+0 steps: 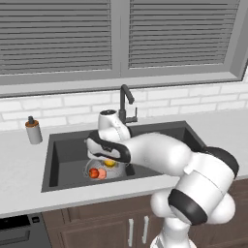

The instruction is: Put the colander in the sink, put the tangerine, peach, apple in the colander, and turn on the sink faucet and pour water over the colander.

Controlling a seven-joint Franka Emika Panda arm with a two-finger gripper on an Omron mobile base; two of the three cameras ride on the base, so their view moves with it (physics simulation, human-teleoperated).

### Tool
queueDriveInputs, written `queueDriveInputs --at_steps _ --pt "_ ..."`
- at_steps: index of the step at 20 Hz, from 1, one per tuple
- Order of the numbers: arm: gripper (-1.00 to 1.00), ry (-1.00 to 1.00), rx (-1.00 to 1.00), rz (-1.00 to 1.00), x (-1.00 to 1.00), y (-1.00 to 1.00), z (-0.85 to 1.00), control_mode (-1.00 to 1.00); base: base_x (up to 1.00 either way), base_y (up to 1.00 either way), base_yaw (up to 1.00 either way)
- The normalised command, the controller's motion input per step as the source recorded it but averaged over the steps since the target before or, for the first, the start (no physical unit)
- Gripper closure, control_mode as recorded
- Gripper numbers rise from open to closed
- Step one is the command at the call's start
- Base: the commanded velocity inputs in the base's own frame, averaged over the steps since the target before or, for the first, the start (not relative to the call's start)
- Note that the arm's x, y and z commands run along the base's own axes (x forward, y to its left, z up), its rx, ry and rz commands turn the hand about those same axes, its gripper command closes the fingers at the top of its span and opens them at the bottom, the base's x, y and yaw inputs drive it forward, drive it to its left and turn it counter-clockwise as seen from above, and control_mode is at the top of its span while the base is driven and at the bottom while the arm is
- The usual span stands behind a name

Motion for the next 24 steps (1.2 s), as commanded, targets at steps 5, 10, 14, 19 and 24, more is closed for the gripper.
queueDriveInputs --at_steps 5,10,14,19,24 --pt "1.00 -0.04 0.00 0.00 0.49 0.00 -0.44 -1.00 0.00 0.00 0.00" --pt "1.00 -0.01 -0.04 -0.02 0.52 0.03 -0.45 -1.00 0.00 0.00 0.00" --pt "1.00 0.00 -0.07 -0.02 0.42 0.09 -0.43 -1.00 0.00 0.00 0.00" --pt "1.00 0.00 -0.04 -0.01 0.32 0.05 -0.27 -1.00 0.00 0.00 0.00" --pt "1.00 0.00 0.00 0.00 0.39 0.00 0.00 -1.00 0.00 0.00 0.00"
